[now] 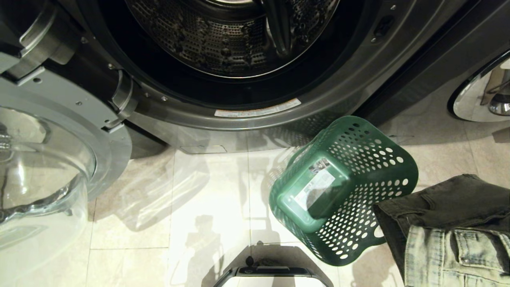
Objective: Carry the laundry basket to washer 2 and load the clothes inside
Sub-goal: Place the clothes into the washing machine
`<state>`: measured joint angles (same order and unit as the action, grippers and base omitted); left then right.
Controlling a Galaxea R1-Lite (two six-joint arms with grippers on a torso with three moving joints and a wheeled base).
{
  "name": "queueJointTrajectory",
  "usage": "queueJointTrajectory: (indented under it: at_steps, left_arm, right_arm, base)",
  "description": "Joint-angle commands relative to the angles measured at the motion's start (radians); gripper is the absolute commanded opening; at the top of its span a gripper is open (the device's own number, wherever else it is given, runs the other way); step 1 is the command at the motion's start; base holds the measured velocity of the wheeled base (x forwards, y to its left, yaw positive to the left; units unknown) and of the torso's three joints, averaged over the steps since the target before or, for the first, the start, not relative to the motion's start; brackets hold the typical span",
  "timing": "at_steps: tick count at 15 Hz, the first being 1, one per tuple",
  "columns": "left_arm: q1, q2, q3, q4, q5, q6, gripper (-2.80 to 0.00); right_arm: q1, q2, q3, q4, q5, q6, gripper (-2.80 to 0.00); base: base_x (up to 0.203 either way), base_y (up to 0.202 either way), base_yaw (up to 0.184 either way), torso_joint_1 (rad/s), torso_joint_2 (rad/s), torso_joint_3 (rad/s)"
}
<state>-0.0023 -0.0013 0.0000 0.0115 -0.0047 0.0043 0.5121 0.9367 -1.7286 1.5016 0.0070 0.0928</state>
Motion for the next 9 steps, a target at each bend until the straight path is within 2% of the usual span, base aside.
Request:
queueJointTrajectory:
  at_steps: [1,9]
  left_arm:
    - [0.0,0.0,0.002,0.001,0.001,0.0,-2.8]
    - [-0.001,0.0,0.002,0.001,0.0,0.0,-2.8]
  right_arm:
    - [0.0,0.001,0.007,0.005,0.001,0.002,-2.8]
    - [0.0,-0.002,0.02,0.005,0.001,0.004,-2.8]
  base:
    - [0.002,-0.003,0.075,0.007,0.0,0.004]
    - [0.002,-0.008,0.17,0.003,0.0,0.001]
